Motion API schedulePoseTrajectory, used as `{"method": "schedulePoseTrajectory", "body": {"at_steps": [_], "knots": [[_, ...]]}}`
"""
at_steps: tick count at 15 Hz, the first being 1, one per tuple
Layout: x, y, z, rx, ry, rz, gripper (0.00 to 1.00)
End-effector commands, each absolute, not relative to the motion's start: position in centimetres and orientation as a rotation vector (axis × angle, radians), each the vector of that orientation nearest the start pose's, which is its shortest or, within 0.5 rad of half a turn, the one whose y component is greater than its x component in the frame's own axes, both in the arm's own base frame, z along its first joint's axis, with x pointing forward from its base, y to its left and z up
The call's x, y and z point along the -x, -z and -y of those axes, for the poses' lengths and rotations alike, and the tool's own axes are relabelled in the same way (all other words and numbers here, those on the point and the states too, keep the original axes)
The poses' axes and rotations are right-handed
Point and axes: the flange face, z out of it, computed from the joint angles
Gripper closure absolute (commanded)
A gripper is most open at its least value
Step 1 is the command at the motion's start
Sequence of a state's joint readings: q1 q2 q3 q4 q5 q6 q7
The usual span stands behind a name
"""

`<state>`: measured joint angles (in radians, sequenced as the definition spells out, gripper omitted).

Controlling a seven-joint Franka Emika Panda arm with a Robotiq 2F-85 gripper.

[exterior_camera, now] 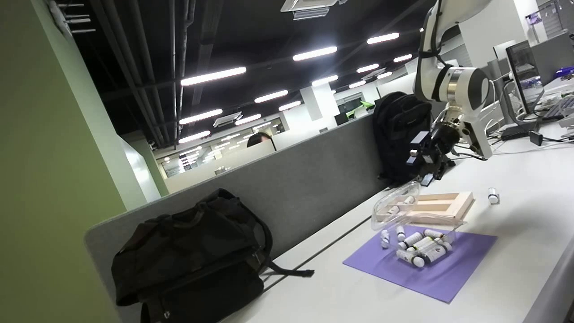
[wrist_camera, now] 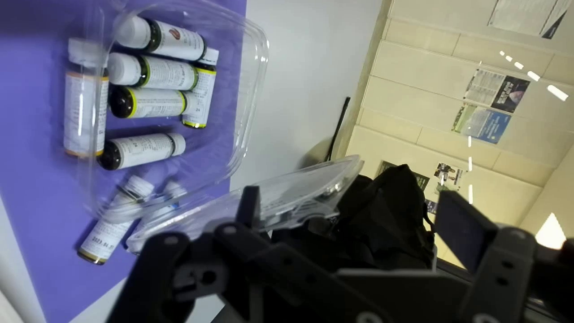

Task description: Open the container

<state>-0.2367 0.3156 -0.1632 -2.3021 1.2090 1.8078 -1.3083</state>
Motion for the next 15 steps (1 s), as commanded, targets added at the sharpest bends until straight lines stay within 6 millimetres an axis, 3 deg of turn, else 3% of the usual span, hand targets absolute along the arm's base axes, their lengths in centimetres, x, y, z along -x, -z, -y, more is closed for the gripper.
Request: {"method": "schedulePoseTrajectory", "body": {"at_steps": [1, 15], "knots": [[-46.6, -21.9, 12.1, 2.003, 0.357, 0.062, 0.0], [-47.4, -24.0, 13.6, 2.027, 0.463, 0.092, 0.0]]}}
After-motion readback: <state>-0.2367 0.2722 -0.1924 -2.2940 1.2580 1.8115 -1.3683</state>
